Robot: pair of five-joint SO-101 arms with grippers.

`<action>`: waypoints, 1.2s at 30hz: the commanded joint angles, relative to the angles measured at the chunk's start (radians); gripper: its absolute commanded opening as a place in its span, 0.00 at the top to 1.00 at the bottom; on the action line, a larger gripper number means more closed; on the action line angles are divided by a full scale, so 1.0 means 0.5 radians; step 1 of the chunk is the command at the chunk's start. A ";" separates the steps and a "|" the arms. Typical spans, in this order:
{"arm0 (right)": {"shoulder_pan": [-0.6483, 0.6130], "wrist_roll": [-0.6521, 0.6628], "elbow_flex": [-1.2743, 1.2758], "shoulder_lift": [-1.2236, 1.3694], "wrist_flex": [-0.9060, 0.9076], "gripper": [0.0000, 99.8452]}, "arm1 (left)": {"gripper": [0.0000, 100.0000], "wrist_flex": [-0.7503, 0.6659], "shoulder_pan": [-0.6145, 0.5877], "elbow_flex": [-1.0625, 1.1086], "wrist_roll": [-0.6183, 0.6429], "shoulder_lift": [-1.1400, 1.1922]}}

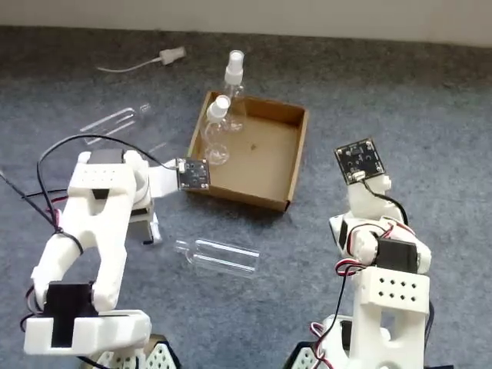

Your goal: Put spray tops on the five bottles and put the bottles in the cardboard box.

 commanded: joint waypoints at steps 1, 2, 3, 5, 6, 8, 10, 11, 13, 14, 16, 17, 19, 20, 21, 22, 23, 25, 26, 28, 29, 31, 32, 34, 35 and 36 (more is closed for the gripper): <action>-0.008 -0.012 -0.017 -0.038 -0.029 0.97 | 0.70 -0.175 0.051 0.084 -0.442 -0.008; -0.008 -0.012 -0.017 -0.038 -0.029 0.97 | 0.70 -0.203 0.051 0.106 -0.442 -0.008; -0.005 -0.012 -0.017 -0.038 -0.029 0.97 | 0.70 -0.221 0.051 0.130 -0.442 -0.008; -0.005 -0.015 -0.017 -0.038 -0.029 0.97 | 0.70 -0.233 0.054 0.180 -0.442 -0.008; -0.005 -0.015 -0.017 -0.038 -0.029 0.97 | 0.70 -0.233 0.054 0.201 -0.439 -0.008; -0.005 -0.015 -0.017 -0.038 -0.029 0.97 | 0.70 -0.233 0.044 0.238 -0.430 -0.008; -0.005 -0.015 -0.017 -0.038 -0.029 0.97 | 0.71 -0.233 0.035 0.269 -0.396 -0.011; -0.005 -0.015 -0.017 -0.038 -0.029 0.97 | 0.72 -0.233 0.026 0.284 -0.316 -0.017; -0.005 -0.015 -0.017 -0.038 -0.029 0.97 | 0.78 -0.230 0.035 0.287 -0.092 -0.026; -0.005 -0.015 -0.017 -0.038 -0.029 0.97 | 0.80 -0.230 0.041 0.278 0.028 -0.029; -0.005 -0.015 -0.017 -0.038 -0.029 0.97 | 0.83 -0.230 0.044 0.275 0.267 -0.029; -0.005 -0.015 -0.017 -0.038 -0.029 0.97 | 0.83 -0.230 0.048 0.275 0.374 -0.029; -0.005 -0.015 -0.017 -0.038 -0.029 0.97 | 0.84 -0.230 0.054 0.275 0.614 -0.029; -0.005 -0.015 -0.014 -0.038 -0.029 0.97 | 0.84 -0.230 0.054 0.275 0.752 -0.029; -0.005 -0.015 -0.014 -0.038 -0.029 0.97 | 0.84 -0.230 0.054 0.275 0.905 -0.029; -0.005 -0.015 -0.014 -0.038 -0.029 0.97 | 0.84 -0.230 0.054 0.269 1.080 -0.029; -0.005 -0.015 -0.014 -0.038 -0.029 0.97 | 0.84 -0.224 0.054 0.247 1.267 -0.029; -0.008 -0.015 -0.014 -0.038 -0.029 0.97 | 0.84 -0.218 0.048 0.195 1.663 -0.029; -0.011 -0.015 -0.014 -0.038 -0.029 0.97 | 0.84 -0.218 0.041 0.170 1.857 -0.029; -0.011 -0.015 -0.014 -0.038 -0.026 0.97 | 0.84 -0.218 0.038 0.137 2.185 -0.029; -0.008 -0.015 -0.014 -0.038 -0.014 0.97 | 0.84 -0.218 0.038 0.124 2.298 -0.029; -0.008 -0.015 -0.017 -0.038 0.066 0.97 | 0.84 -0.227 0.038 0.121 2.470 -0.029; -0.008 -0.015 -0.017 -0.038 0.106 0.97 | 0.83 -0.227 0.038 0.121 2.538 -0.026; -0.002 -0.006 -0.020 -0.038 0.146 0.97 | 0.83 -0.227 0.038 0.121 2.627 -0.017; -0.002 -0.006 -0.020 -0.038 0.155 0.97 | 0.83 -0.218 0.038 0.121 2.636 -0.017; -0.002 -0.006 -0.020 -0.038 0.155 0.97 | 0.81 -0.218 0.038 0.130 2.636 -0.026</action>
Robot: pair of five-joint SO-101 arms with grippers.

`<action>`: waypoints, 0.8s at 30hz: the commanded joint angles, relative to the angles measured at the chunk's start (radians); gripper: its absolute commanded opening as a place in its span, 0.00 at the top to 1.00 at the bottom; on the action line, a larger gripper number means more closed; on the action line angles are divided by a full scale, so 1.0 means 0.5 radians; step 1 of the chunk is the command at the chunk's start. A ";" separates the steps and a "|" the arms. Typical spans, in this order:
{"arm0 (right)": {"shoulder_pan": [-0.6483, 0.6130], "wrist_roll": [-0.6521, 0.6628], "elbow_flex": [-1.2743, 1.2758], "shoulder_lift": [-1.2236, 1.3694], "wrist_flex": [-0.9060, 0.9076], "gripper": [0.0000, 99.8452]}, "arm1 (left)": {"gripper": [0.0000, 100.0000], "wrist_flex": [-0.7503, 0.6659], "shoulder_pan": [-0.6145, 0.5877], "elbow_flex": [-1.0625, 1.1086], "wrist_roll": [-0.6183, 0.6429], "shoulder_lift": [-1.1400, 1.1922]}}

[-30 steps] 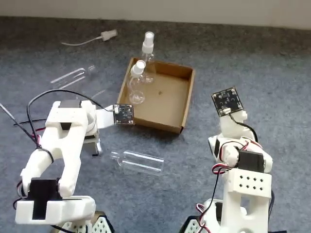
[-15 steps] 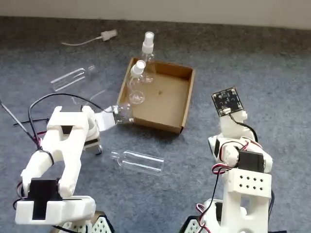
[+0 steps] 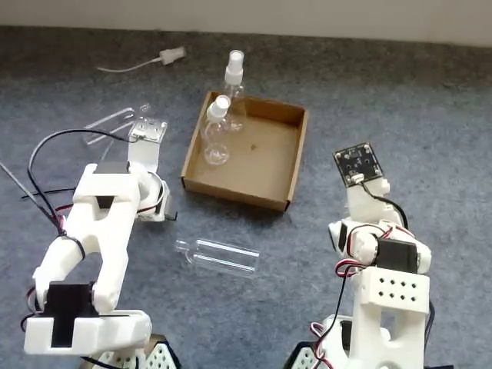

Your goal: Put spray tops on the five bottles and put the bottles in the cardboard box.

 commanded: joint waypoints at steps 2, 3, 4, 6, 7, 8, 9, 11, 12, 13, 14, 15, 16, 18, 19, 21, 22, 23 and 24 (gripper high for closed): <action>-0.002 -0.006 -0.020 -0.038 0.023 0.97 | 0.76 0.006 0.005 -0.078 0.107 -0.032; -0.002 -0.006 -0.020 -0.038 0.026 0.97 | 0.73 0.040 -0.020 -0.087 0.107 -0.032; -0.002 -0.006 -0.020 -0.038 0.026 0.97 | 0.71 0.077 -0.044 -0.115 0.101 -0.032; -0.002 -0.006 -0.020 -0.038 0.026 0.97 | 0.69 0.178 -0.103 -0.201 0.040 -0.032; -0.005 -0.006 -0.020 -0.038 0.026 0.97 | 0.69 0.239 -0.130 -0.259 -0.052 -0.032; -0.005 -0.006 -0.020 -0.038 0.026 0.97 | 0.69 0.304 -0.140 -0.321 -0.160 -0.032; -0.008 -0.006 -0.020 -0.038 0.026 0.97 | 0.69 0.362 -0.140 -0.379 -0.279 -0.032; -0.011 -0.006 -0.020 -0.038 0.026 0.97 | 0.71 0.454 -0.130 -0.471 -0.500 -0.032; -0.011 -0.006 -0.020 -0.038 0.026 0.97 | 0.72 0.476 -0.103 -0.514 -0.641 -0.029; -0.011 -0.006 -0.020 -0.038 0.026 0.97 | 0.73 0.482 -0.078 -0.545 -0.822 -0.023; -0.011 -0.006 -0.020 -0.038 0.026 0.97 | 0.74 0.491 -0.044 -0.560 -1.031 -0.017; -0.011 -0.009 -0.020 -0.038 0.026 0.97 | 0.75 0.497 -0.005 -0.560 -1.264 -0.014; -0.011 -0.009 -0.020 -0.038 0.026 0.97 | 0.75 0.512 0.026 -0.535 -1.485 -0.014; -0.011 -0.009 -0.020 -0.038 0.032 0.97 | 0.75 0.552 0.066 -0.465 -1.900 -0.014; -0.011 -0.009 -0.020 -0.038 0.035 0.97 | 0.75 0.562 0.075 -0.428 -2.056 -0.014; -0.011 -0.009 -0.020 -0.038 0.035 0.97 | 0.75 0.525 0.078 -0.376 -2.191 -0.011; -0.011 -0.009 -0.020 -0.038 0.035 0.97 | 0.75 0.491 0.081 -0.348 -2.219 -0.011; -0.011 -0.009 -0.020 -0.038 0.035 0.97 | 0.75 0.445 0.081 -0.324 -2.234 -0.008; -0.011 -0.009 -0.020 -0.038 0.035 0.97 | 0.75 0.396 0.081 -0.290 -2.252 -0.008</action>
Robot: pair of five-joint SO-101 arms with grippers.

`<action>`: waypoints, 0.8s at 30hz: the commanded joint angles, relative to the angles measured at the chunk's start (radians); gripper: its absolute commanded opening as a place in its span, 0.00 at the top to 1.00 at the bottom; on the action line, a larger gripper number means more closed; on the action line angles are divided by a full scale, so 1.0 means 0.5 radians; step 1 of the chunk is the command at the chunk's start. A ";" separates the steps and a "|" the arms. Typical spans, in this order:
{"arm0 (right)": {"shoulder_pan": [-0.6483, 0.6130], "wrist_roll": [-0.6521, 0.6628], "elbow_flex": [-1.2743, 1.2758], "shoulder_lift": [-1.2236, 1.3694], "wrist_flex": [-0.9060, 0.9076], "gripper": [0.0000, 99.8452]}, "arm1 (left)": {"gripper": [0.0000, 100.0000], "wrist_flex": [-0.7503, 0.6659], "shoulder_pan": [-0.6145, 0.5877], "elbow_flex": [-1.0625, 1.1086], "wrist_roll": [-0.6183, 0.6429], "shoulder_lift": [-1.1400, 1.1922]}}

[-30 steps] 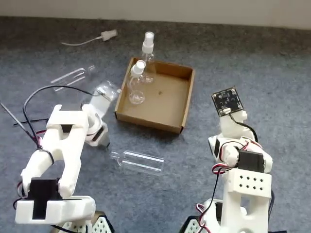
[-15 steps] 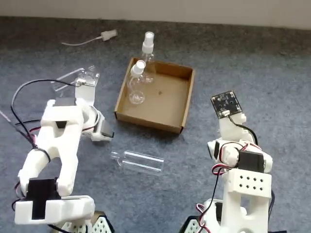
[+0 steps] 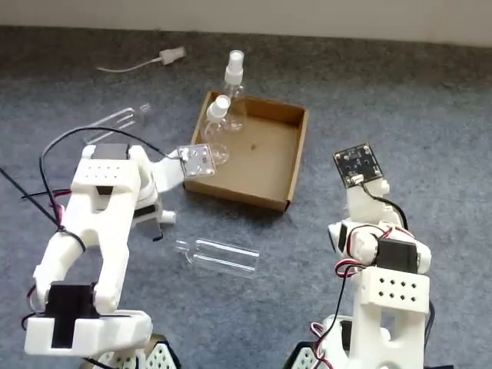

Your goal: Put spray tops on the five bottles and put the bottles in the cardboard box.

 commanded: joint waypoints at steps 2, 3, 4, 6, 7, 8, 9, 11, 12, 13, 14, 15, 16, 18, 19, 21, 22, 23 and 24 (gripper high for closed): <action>-0.011 -0.012 -0.020 -0.038 0.020 0.97 | 0.75 -0.242 0.032 0.127 -0.196 -0.008; -0.011 -0.012 -0.020 -0.038 0.020 0.97 | 0.75 -0.301 0.032 0.167 -0.193 -0.008; -0.011 -0.015 -0.020 -0.038 0.020 0.97 | 0.75 -0.353 0.032 0.204 -0.193 -0.008; -0.011 -0.015 -0.020 -0.038 0.020 0.97 | 0.75 -0.454 0.032 0.265 -0.190 -0.008; -0.011 -0.015 -0.020 -0.038 0.020 0.97 | 0.75 -0.503 0.035 0.290 -0.190 -0.008; -0.011 -0.015 -0.020 -0.038 0.020 0.97 | 0.75 -0.543 0.035 0.308 -0.190 -0.008; -0.011 -0.015 -0.020 -0.038 0.020 0.97 | 0.75 -0.583 0.035 0.327 -0.190 -0.008; -0.011 -0.015 -0.020 -0.038 0.020 0.97 | 0.75 -0.632 0.054 0.364 -0.187 -0.008; -0.011 -0.015 -0.020 -0.038 0.020 0.97 | 0.75 -0.644 0.066 0.385 -0.187 -0.008; -0.011 -0.015 -0.020 -0.038 0.020 0.97 | 0.75 -0.644 0.078 0.404 -0.187 -0.008; -0.011 -0.015 -0.020 -0.038 0.020 0.97 | 0.75 -0.641 0.106 0.425 -0.187 -0.008; -0.011 -0.015 -0.020 -0.038 0.020 0.97 | 0.76 -0.641 0.124 0.443 -0.187 -0.008; -0.011 -0.015 -0.020 -0.038 0.020 0.97 | 0.77 -0.641 0.143 0.456 -0.187 -0.008; -0.011 -0.015 -0.020 -0.038 0.020 0.97 | 0.82 -0.641 0.152 0.465 -0.187 -0.008; -0.011 -0.015 -0.020 -0.038 0.023 0.97 | 0.85 -0.638 0.152 0.465 -0.187 -0.008; -0.008 -0.015 -0.020 -0.038 0.023 0.97 | 0.90 -0.632 0.137 0.465 -0.187 -0.008; -0.008 -0.015 -0.020 -0.038 0.023 0.97 | 0.91 -0.632 0.124 0.465 -0.187 -0.008; -0.011 -0.015 -0.020 -0.038 0.023 0.97 | 0.92 -0.629 0.109 0.465 -0.184 -0.011; -0.011 -0.015 -0.020 -0.038 0.023 0.97 | 0.93 -0.629 0.094 0.465 -0.184 -0.011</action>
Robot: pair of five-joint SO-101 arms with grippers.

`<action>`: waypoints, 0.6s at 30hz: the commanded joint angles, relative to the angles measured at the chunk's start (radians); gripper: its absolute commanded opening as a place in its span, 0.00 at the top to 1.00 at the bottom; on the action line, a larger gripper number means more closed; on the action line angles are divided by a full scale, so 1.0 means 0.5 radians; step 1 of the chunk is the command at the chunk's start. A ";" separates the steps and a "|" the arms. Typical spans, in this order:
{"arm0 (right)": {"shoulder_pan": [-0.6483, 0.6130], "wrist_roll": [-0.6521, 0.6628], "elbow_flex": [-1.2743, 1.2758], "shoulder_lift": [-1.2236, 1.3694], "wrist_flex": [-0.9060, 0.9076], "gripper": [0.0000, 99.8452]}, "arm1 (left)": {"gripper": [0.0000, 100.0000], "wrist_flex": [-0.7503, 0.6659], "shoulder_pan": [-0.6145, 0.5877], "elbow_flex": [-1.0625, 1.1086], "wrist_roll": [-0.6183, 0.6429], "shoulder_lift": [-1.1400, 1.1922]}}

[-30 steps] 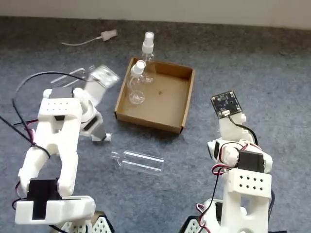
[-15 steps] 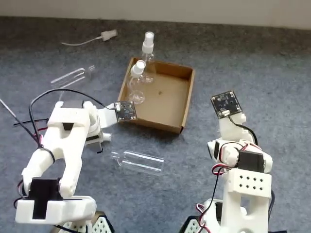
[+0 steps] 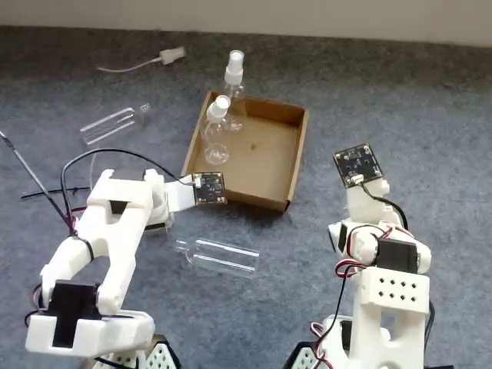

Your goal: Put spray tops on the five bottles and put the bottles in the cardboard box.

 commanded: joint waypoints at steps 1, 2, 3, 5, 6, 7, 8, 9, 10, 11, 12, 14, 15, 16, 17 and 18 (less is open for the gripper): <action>-0.011 -0.015 -0.020 -0.038 0.023 0.97 | 0.93 -0.015 -0.038 -0.008 -0.009 -0.017; -0.011 -0.015 -0.020 -0.038 0.023 0.97 | 0.93 -0.015 -0.057 -0.008 -0.006 -0.026; -0.011 -0.015 -0.020 -0.038 0.023 0.97 | 0.93 -0.015 -0.072 -0.008 0.018 -0.029; -0.011 -0.015 -0.023 -0.041 0.023 0.97 | 0.94 -0.015 -0.087 -0.035 0.126 -0.035; -0.011 -0.015 -0.026 -0.041 0.023 0.97 | 0.95 -0.012 -0.091 -0.075 0.196 -0.048; -0.014 -0.015 -0.057 -0.041 0.023 0.97 | 0.95 0.009 -0.103 -0.118 0.279 -0.072; -0.014 -0.015 -0.087 -0.041 0.026 0.97 | 0.95 0.061 -0.103 -0.167 0.365 -0.103; -0.014 -0.018 -0.127 -0.041 0.051 0.97 | 0.95 0.120 -0.100 -0.229 0.451 -0.143; -0.014 -0.018 -0.176 -0.041 0.084 0.97 | 0.95 0.190 -0.097 -0.299 0.537 -0.192; -0.017 -0.021 -0.241 -0.041 0.121 0.97 | 0.95 0.249 -0.097 -0.373 0.632 -0.244; -0.035 -0.052 -0.308 -0.041 0.155 0.97 | 0.95 0.298 -0.097 -0.450 0.733 -0.305; -0.100 -0.157 -0.453 -0.041 0.210 0.97 | 0.95 0.381 -0.103 -0.618 0.967 -0.437; -0.158 -0.203 -0.514 -0.041 0.232 0.97 | 0.95 0.414 -0.109 -0.704 1.071 -0.505; -0.232 -0.239 -0.569 -0.041 0.244 0.97 | 0.95 0.457 -0.109 -0.787 1.169 -0.572; -0.311 -0.267 -0.618 -0.041 0.247 0.97 | 0.95 0.506 -0.109 -0.873 1.255 -0.643; -0.400 -0.288 -0.664 -0.041 0.247 0.97 | 0.95 0.555 -0.103 -0.947 1.335 -0.710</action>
